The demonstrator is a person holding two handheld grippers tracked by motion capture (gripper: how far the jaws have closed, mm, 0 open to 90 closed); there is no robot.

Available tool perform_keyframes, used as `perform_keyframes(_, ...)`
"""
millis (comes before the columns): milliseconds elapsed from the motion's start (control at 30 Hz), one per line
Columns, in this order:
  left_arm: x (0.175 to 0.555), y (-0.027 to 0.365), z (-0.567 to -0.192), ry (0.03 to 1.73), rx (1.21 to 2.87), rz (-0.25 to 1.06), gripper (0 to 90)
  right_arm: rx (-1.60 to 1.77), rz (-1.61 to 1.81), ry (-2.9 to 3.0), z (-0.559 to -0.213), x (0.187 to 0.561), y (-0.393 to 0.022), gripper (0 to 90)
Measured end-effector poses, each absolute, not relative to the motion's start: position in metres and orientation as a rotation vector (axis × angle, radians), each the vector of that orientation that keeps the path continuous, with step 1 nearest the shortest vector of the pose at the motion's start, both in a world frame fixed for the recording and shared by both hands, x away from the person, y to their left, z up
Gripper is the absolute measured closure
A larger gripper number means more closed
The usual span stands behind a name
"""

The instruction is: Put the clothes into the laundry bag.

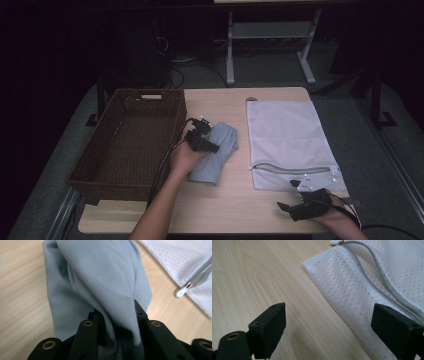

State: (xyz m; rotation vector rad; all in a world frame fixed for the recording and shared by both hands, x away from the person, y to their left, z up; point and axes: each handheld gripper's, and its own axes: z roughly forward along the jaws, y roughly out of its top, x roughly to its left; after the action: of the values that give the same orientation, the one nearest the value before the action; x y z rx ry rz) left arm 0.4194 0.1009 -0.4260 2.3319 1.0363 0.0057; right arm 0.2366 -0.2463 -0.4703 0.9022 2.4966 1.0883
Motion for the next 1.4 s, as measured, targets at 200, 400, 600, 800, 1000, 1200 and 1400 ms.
perform_keyframes(200, 0.419, 0.102, -0.437, 1.016, 2.338, -0.013, 70.3, 0.901, 1.085, 2.499, -0.471, 0.237, -0.246, 11.9)
perform_keyframes(400, 0.419, 0.104, -0.438, 0.993, 2.329, -0.014, 66.2, 0.900, 1.085, 2.499, -0.471, 0.237, -0.246, 12.1)
perform_keyframes(600, 0.416, 0.104, -0.424, 0.979, 2.317, 0.052, 43.2, 0.908, 1.087, 2.498, -0.471, 0.237, -0.247, 12.1)
perform_keyframes(800, 0.411, 0.107, -0.400, 0.985, 2.229, 0.088, 30.6, 0.901, 1.086, 2.499, -0.470, 0.237, -0.246, 12.0)
perform_keyframes(1000, 0.399, 0.107, -0.379, 0.960, 2.205, 0.150, 22.4, 0.906, 1.088, 2.498, -0.470, 0.237, -0.246, 12.0)
perform_keyframes(1200, 0.378, 0.103, -0.369, 0.908, 2.214, 0.189, 14.3, 0.906, 1.089, 2.498, -0.470, 0.237, -0.246, 12.1)
perform_keyframes(1400, 0.356, 0.098, -0.374, 0.844, 2.224, 0.143, 12.7, 0.906, 1.089, 2.497, -0.470, 0.237, -0.246, 12.2)
